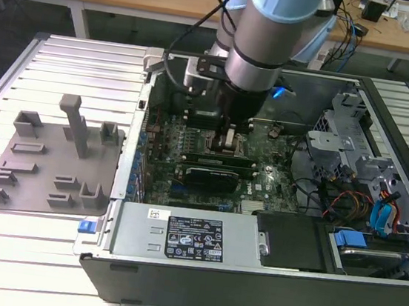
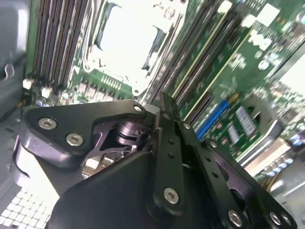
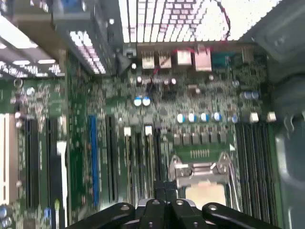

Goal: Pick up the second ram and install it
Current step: 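Press down the second ram until it locks into place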

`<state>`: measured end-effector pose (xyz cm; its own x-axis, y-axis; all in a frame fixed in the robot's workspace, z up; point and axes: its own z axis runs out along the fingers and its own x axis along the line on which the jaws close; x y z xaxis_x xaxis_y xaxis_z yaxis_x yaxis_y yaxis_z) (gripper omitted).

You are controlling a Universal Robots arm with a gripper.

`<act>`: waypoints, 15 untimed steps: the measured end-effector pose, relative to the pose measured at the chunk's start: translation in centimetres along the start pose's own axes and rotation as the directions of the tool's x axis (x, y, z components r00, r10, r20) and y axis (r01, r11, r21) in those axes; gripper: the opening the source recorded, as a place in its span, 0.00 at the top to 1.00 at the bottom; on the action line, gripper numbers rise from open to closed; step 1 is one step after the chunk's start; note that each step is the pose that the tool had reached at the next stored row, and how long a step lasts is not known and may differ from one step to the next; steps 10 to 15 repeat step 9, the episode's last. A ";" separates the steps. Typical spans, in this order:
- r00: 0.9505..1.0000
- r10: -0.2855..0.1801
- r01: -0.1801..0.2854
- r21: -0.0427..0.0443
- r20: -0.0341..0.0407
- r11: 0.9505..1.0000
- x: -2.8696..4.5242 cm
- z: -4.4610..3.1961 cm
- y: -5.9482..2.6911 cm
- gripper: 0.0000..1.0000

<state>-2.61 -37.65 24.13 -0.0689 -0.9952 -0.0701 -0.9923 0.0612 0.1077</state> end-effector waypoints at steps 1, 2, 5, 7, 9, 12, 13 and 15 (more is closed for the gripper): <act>1.000 0.000 0.000 -0.004 -0.001 1.000 -0.03 -0.09 -0.51 0.92; 1.000 0.000 0.000 -0.004 0.000 1.000 -0.07 -0.42 -0.54 0.92; 1.000 0.000 0.000 -0.004 0.000 1.000 -0.21 -2.40 -0.33 0.92; 1.000 0.000 0.000 -0.004 0.000 1.000 -0.22 -2.54 -0.31 0.92; 1.000 0.000 0.000 -0.004 0.000 1.000 -0.22 -2.56 -0.31 0.92; 1.000 0.000 0.000 -0.004 0.000 1.000 -0.22 -2.56 -0.31 0.92; 1.000 0.000 0.000 -0.004 0.000 1.000 -0.22 -2.56 -0.31 0.92; 1.000 0.000 0.000 -0.004 0.000 1.000 -0.22 -2.56 -0.31 0.92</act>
